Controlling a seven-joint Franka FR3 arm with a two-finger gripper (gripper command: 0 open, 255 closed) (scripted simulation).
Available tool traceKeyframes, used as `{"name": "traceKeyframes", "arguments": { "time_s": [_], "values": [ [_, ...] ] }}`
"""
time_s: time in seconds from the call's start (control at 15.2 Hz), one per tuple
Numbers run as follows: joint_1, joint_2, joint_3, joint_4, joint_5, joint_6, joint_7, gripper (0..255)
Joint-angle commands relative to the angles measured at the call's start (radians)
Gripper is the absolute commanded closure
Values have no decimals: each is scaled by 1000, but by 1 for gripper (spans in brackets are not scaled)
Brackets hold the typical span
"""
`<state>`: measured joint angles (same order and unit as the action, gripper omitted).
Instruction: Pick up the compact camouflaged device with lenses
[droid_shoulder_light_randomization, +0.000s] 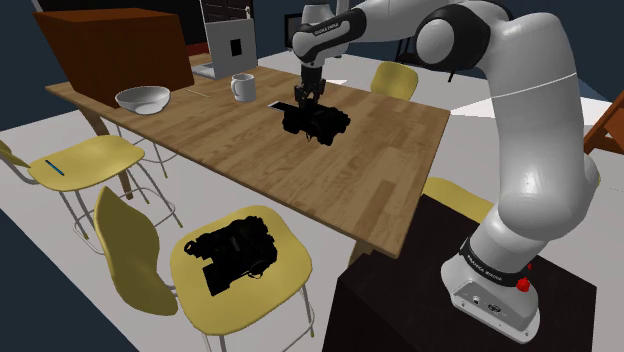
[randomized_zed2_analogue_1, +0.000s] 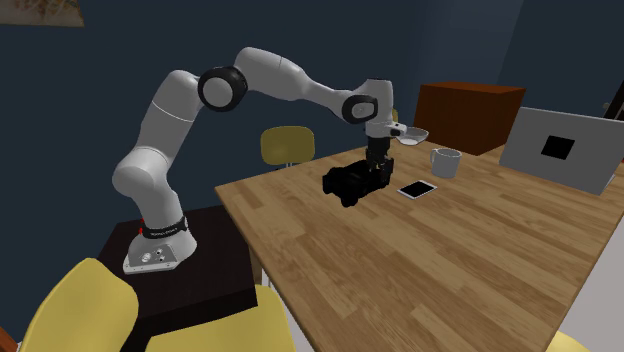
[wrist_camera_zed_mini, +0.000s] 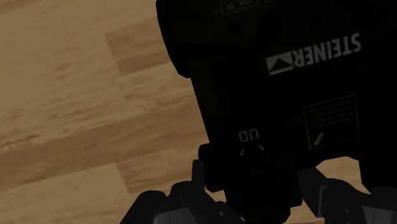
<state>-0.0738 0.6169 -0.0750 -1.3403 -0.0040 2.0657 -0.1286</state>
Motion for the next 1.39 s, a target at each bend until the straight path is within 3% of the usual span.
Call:
{"name": "traceKeyframes", "arguments": {
  "time_s": [0.0, 0.26, 1.32],
  "values": [
    [0, 1, 0, 0, 0, -1, 0, 255],
    [0, 0, 0, -1, 0, 0, 1, 255],
    [-2, -28, -1, 158, 0, -186, -4, 255]
  ]
}}
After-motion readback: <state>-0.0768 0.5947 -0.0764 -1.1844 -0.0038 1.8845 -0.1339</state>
